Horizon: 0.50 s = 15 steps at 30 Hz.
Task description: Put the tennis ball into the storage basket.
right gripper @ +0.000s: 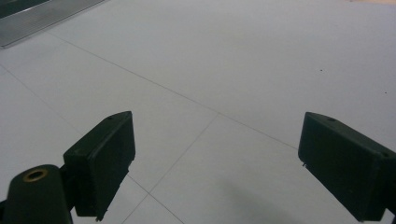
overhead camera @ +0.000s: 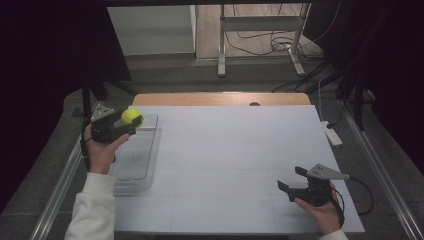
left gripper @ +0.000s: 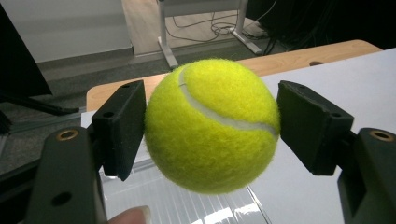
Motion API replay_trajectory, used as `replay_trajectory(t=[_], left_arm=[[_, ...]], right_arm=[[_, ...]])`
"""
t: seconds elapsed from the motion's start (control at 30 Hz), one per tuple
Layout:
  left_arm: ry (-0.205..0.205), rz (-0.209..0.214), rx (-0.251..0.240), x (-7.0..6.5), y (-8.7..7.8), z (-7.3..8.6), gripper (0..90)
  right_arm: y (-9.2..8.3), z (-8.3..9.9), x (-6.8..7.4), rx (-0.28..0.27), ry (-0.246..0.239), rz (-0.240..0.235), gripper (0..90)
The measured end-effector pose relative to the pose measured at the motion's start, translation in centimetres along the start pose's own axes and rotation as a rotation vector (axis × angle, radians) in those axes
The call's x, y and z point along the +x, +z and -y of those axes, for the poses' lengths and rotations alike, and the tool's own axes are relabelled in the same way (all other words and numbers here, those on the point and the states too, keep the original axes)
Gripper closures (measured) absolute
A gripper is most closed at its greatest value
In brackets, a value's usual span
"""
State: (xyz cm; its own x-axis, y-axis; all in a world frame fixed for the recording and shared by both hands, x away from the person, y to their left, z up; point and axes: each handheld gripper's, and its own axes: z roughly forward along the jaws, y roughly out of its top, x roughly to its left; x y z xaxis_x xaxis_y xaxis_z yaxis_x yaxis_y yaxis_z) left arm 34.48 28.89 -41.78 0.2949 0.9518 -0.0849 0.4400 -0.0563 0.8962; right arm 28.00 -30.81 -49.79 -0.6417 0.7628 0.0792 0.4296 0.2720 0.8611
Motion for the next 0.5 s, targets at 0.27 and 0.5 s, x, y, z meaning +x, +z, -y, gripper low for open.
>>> replay_trajectory(t=[0.27, 0.5], left_arm=[[-0.006, -0.007, 0.019, 0.57, 0.39, 0.12, 27.4], [0.003, -0.023, 0.04, 0.91, 0.78, -0.21, 27.4]], right_arm=[[-0.15, 0.01, 0.0, -0.002, 0.002, 0.004, 10.9], [-0.16, 0.02, 0.0, -0.001, 0.002, 0.005, 11.0]])
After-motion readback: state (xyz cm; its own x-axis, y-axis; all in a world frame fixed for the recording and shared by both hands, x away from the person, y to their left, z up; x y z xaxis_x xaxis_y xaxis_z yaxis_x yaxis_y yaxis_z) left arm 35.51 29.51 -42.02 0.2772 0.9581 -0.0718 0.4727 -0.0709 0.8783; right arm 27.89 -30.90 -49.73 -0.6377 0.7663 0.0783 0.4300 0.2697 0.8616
